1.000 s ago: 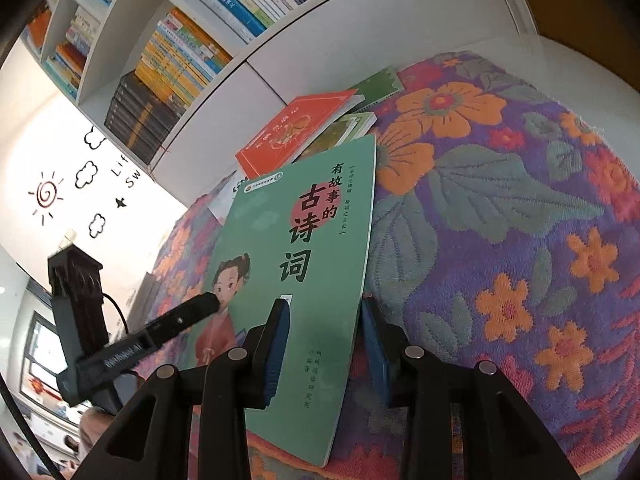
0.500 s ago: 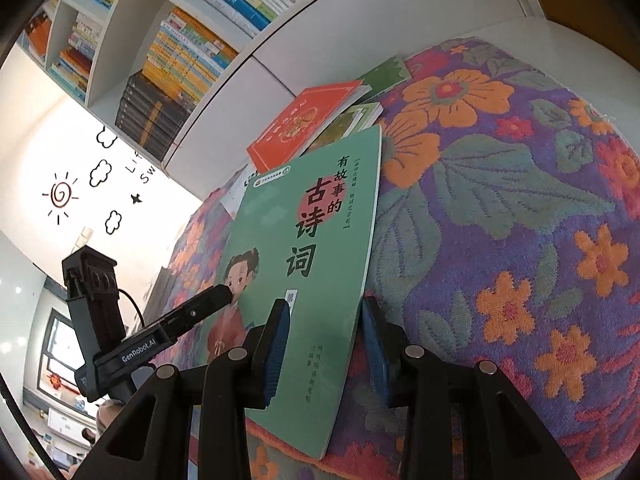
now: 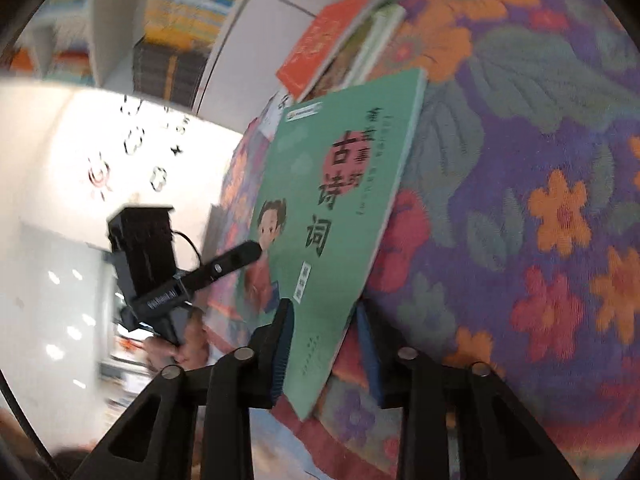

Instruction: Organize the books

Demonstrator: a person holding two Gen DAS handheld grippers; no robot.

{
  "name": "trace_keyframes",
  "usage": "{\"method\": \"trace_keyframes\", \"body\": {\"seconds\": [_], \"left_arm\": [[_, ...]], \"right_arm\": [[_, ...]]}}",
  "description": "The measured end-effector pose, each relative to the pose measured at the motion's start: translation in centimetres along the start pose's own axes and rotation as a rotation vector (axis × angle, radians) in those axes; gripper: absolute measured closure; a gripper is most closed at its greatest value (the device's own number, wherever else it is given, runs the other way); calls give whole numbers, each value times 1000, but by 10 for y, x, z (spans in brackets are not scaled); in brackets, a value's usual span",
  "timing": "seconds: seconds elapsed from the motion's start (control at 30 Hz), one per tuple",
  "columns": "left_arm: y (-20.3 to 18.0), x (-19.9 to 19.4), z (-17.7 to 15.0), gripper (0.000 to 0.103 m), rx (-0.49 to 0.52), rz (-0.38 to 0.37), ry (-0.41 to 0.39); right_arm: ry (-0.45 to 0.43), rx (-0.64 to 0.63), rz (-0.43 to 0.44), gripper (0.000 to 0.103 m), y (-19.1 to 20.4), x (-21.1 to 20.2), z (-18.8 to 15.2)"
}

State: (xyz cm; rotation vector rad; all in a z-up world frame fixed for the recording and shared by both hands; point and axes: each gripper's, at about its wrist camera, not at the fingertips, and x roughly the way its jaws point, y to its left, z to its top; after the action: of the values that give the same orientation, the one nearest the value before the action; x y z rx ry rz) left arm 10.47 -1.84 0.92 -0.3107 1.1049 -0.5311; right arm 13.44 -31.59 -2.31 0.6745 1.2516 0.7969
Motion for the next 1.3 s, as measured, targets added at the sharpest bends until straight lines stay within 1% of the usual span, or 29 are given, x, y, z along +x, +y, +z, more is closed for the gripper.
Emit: {"method": "trace_keyframes", "body": {"seconds": [0.07,0.13,0.17,0.27,0.3,0.4,0.43,0.53,0.7,0.87,1.1,1.3], "left_arm": [[1,3,2,60,-14,-11,-1],[-1,4,3,60,-27,1,-8],[-4,4,3,60,-23,15,-8],[-17,6,4,60,30,89,-1],[-19,5,4,60,38,86,7],[-25,-4,3,60,37,4,20],[-28,-7,3,60,45,2,17],[-36,-15,-3,60,90,44,12],[-40,-33,-11,60,99,19,-9],[-42,-51,-17,60,108,-16,-25],[-50,-72,-24,60,133,-13,-43],[-50,-102,-28,60,159,4,-74]], "right_arm": [[-5,10,-15,98,-5,5,5],[-16,3,-3,98,-6,6,7],[-23,-6,-17,98,-4,7,6],[-54,-25,-23,97,-1,4,-1],[-62,-26,-14,96,-1,2,-4],[-79,-28,-8,95,3,-6,-11],[-83,-38,-5,95,8,-7,-12],[-100,-75,7,95,25,-14,-21],[-122,-165,-20,94,61,-26,-35],[-146,-193,-29,93,80,-32,-50],[-178,-229,-31,93,104,-35,-69],[-207,-271,-26,93,130,-36,-79]]}}
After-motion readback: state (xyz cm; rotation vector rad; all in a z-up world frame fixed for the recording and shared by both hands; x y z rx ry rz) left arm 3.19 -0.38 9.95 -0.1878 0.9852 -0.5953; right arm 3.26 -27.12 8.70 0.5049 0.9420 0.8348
